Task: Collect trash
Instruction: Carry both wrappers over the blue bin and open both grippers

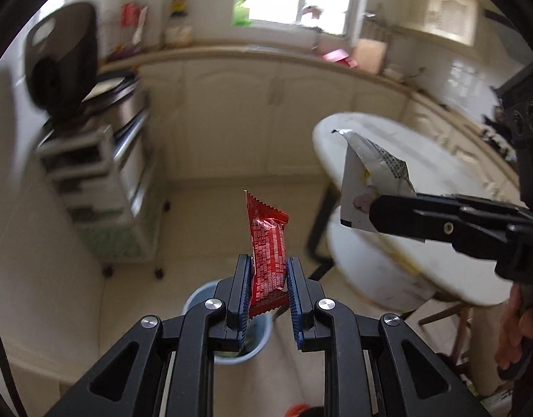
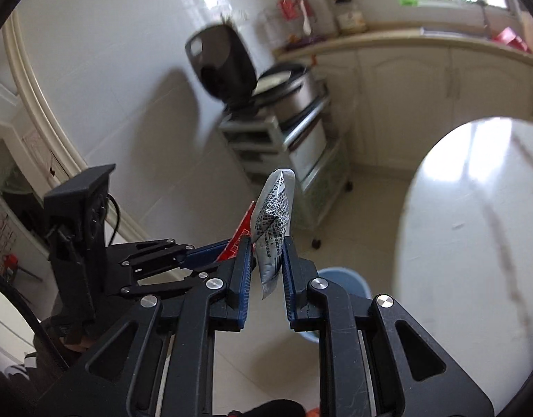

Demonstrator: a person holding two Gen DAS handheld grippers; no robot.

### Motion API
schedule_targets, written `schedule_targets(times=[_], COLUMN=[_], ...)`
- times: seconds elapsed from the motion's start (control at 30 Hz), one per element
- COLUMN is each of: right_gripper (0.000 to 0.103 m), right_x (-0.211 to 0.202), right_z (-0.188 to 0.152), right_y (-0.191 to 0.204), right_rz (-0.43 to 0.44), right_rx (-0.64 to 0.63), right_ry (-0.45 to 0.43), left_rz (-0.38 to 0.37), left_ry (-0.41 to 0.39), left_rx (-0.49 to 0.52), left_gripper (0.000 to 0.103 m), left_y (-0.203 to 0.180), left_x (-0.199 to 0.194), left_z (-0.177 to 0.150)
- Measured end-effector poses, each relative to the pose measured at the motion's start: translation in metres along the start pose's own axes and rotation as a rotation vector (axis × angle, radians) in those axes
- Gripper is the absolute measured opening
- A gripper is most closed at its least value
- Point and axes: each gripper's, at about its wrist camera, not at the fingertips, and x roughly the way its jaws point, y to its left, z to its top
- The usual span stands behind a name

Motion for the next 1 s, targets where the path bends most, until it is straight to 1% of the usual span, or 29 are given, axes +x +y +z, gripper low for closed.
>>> schedule_targets(times=[0.1, 0.13, 0.2, 0.23, 0.27, 0.4, 0.47, 0.5, 0.57, 0.67, 0.7, 0.73, 0.8, 0.83, 0.93, 1.0], right_gripper=[0.016, 0.016, 0.016, 0.016, 0.016, 0.016, 0.016, 0.016, 0.016, 0.016, 0.016, 0.016, 0.016, 0.016, 0.016, 0.016], right_x=[0.044, 0.061, 0.086, 0.098, 0.111, 0.143, 0.157, 0.164, 0.178, 0.195, 0.196, 0.198, 0.207, 0.21, 0.22, 0.226], right_z=[-0.019, -0.025, -0.037, -0.043, -0.049, -0.063, -0.069, -0.07, -0.071, -0.07, -0.072, -0.073, -0.074, -0.075, -0.077, -0.079], right_y=[0.004, 0.001, -0.006, -0.011, -0.018, -0.039, -0.051, -0.058, -0.071, -0.087, -0.091, -0.095, -0.103, -0.107, -0.112, -0.115], right_rz=[-0.012, -0.012, -0.016, -0.036, -0.053, -0.097, -0.106, -0.11, -0.109, -0.11, -0.11, -0.11, -0.116, -0.115, -0.126, -0.117], right_rx=[-0.002, 0.006, 0.029, 0.03, 0.039, 0.048, 0.068, 0.077, 0.099, 0.126, 0.133, 0.14, 0.153, 0.159, 0.169, 0.182], right_ry=[0.066, 0.099, 0.149, 0.176, 0.2, 0.265, 0.291, 0.303, 0.327, 0.343, 0.346, 0.348, 0.357, 0.361, 0.38, 0.385], left_rz=[0.008, 0.006, -0.006, -0.013, -0.015, -0.038, -0.034, -0.037, -0.041, -0.037, -0.028, -0.005, 0.045, 0.067, 0.102, 0.148], left_ry=[0.058, 0.076, 0.131, 0.15, 0.18, 0.251, 0.29, 0.3, 0.327, 0.36, 0.372, 0.387, 0.393, 0.382, 0.362, 0.353], left_rx=[-0.051, -0.059, -0.098, -0.115, -0.133, -0.166, -0.187, -0.19, -0.2, -0.209, -0.211, -0.217, -0.227, -0.232, -0.269, -0.293], left_gripper=[0.016, 0.016, 0.016, 0.016, 0.016, 0.017, 0.017, 0.017, 0.017, 0.021, 0.028, 0.041, 0.057, 0.057, 0.059, 0.061], left_y=[0.023, 0.023, 0.036, 0.039, 0.045, 0.054, 0.059, 0.057, 0.061, 0.062, 0.065, 0.068, 0.071, 0.075, 0.087, 0.093], left_x=[0.012, 0.019, 0.037, 0.046, 0.058, 0.098, 0.12, 0.133, 0.152, 0.17, 0.179, 0.183, 0.196, 0.195, 0.185, 0.178], left_z=[-0.026, -0.031, -0.047, -0.048, -0.056, -0.059, -0.06, -0.049, -0.046, -0.041, -0.036, -0.035, -0.024, -0.023, -0.029, -0.034])
